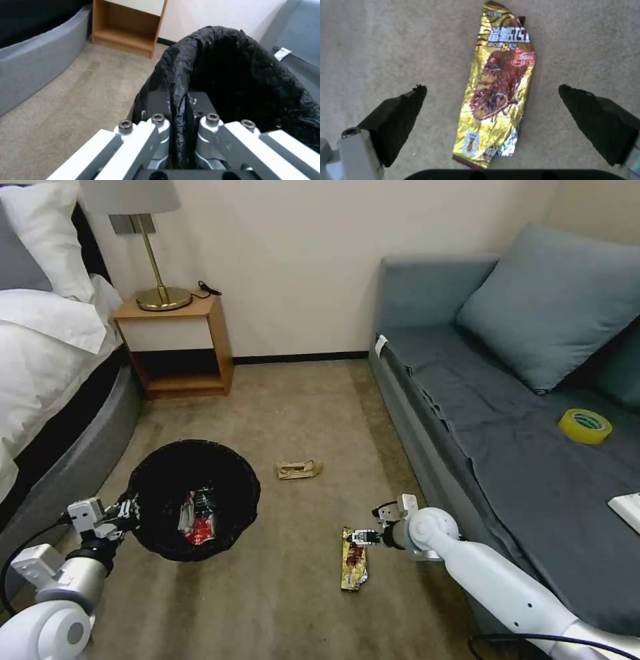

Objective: Pick up the trash bin, then pick up the garbage on the floor and place it into the trash bin.

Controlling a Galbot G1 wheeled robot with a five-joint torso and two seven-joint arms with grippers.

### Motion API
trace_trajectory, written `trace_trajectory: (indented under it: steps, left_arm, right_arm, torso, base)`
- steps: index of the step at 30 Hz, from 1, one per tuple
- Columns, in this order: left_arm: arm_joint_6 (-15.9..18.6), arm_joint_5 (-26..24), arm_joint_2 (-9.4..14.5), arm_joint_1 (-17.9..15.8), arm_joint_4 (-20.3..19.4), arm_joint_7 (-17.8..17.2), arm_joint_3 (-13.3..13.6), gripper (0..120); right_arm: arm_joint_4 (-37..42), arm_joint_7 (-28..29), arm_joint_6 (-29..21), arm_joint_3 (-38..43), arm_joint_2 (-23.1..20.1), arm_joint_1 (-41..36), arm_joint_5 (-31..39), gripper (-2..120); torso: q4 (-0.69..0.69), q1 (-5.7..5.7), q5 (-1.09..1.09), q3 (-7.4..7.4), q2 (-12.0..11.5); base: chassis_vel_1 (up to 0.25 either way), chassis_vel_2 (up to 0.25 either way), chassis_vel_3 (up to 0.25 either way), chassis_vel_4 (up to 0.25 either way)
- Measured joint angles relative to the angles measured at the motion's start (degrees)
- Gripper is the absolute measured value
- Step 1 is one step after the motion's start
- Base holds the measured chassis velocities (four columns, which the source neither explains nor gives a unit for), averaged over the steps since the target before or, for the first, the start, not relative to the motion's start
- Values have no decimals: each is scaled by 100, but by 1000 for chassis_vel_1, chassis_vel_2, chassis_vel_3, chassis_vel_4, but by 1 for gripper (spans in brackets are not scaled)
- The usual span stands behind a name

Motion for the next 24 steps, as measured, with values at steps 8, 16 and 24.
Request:
trace_trajectory:
  steps: [8,16,24]
  left_arm:
    - [1,2,18,2,52,14,1,6]
    - [2,12,13,21,70,17,-15,6]
    - [6,41,-9,-2,109,17,-12,6]
  right_arm:
    - [-445,-272,27,-15,362,-69,-609,100]
    - [-877,-509,142,-52,568,-31,-1048,100]
    - [-1154,-682,277,-1,736,-36,-1340,100]
  torso:
    - [0,0,0,0,0]
    - [0,0,-1,0,0]
    - [-1,0,-4,-1,1]
  base:
    - [0,0,0,0]
    - [0,0,0,0]
    - [0,0,0,0]
